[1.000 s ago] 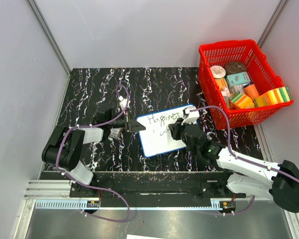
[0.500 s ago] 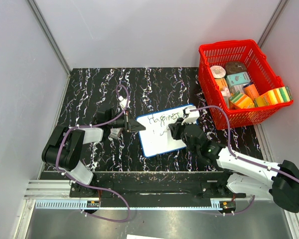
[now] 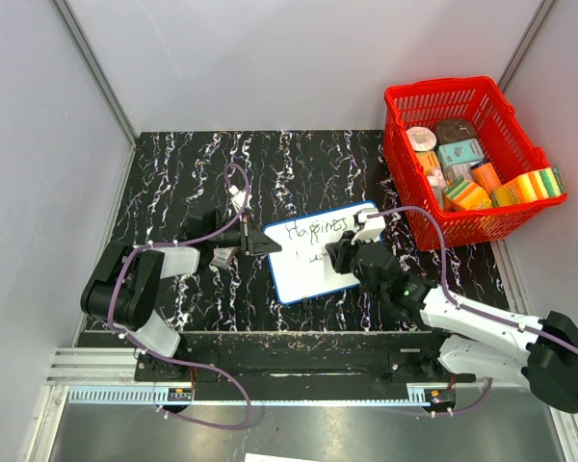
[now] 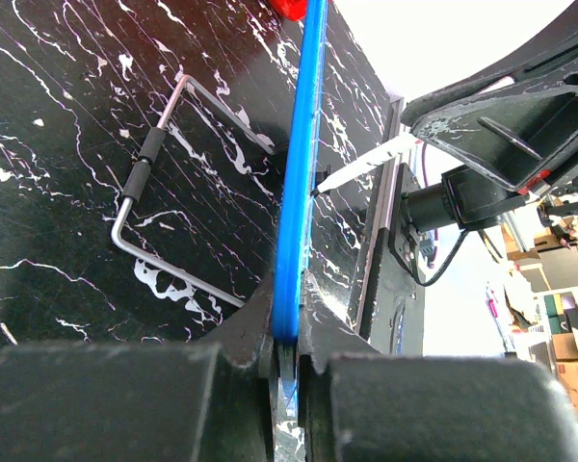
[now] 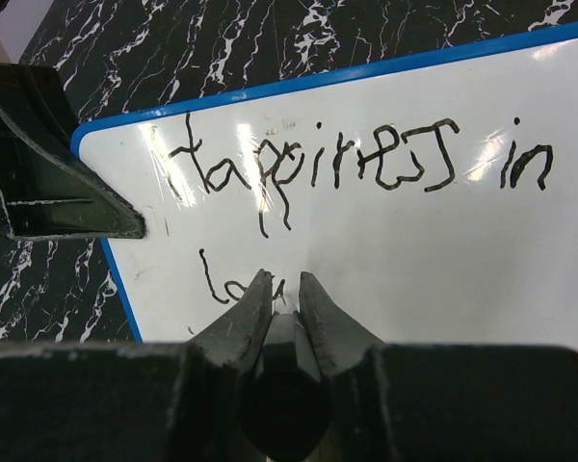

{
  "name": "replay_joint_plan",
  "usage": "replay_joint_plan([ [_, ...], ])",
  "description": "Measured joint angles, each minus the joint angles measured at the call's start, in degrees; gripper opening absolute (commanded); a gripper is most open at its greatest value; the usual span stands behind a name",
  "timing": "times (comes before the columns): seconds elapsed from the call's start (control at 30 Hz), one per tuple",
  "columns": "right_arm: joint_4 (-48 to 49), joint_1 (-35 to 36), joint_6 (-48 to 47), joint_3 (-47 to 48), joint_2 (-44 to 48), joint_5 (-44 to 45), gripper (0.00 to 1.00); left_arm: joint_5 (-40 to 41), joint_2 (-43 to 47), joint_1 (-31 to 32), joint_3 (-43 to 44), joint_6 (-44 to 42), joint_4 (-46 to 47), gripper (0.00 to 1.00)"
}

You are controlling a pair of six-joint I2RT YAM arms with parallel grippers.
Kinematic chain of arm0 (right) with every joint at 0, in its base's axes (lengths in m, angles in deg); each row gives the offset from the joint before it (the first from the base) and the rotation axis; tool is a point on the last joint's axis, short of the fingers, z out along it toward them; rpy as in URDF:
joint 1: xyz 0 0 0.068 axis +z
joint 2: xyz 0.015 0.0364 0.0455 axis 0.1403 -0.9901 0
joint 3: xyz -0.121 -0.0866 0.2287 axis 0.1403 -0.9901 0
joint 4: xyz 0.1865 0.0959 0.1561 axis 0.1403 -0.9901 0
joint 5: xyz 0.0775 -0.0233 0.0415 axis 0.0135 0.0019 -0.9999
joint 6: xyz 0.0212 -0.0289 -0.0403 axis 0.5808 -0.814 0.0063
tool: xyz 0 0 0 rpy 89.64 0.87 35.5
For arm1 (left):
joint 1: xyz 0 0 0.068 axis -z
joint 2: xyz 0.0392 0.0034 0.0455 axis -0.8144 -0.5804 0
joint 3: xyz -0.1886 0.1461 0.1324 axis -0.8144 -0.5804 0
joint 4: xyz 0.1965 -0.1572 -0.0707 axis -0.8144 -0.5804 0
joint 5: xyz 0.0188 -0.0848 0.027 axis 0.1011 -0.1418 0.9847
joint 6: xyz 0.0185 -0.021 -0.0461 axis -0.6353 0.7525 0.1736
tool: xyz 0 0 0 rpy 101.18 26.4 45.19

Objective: Write a sentence on the whiteboard

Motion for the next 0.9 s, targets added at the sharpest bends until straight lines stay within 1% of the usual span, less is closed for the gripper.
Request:
replay_joint_plan([
  [0.27, -3.1, 0.0, -0.3, -0.2, 2.8, 0.3, 0.0, 0.0, 0.0, 0.0, 0.0, 0.0, 0.1, 0.0],
  [0.43, -3.1, 0.0, -0.9, -0.1, 4.6, 1.1, 0.0, 0.0, 0.0, 0.0, 0.0, 0.0, 0.1, 0.0],
  [0.57, -3.1, 0.0, -1.5, 0.1, 4.2, 2.5, 0.0, -0.1, 0.0, 0.0, 0.0, 0.0, 0.1, 0.0],
  [0.77, -3.1, 0.0, -2.2, 2.0, 0.9, 3.6, 0.0, -0.1, 0.0, 0.0, 0.0, 0.0, 0.1, 0.0],
  [0.9, -2.8, 0.0, -2.2, 2.0, 0.9, 3.7, 0.0, -0.1, 0.0, 0.0, 0.0, 0.0, 0.1, 0.0],
])
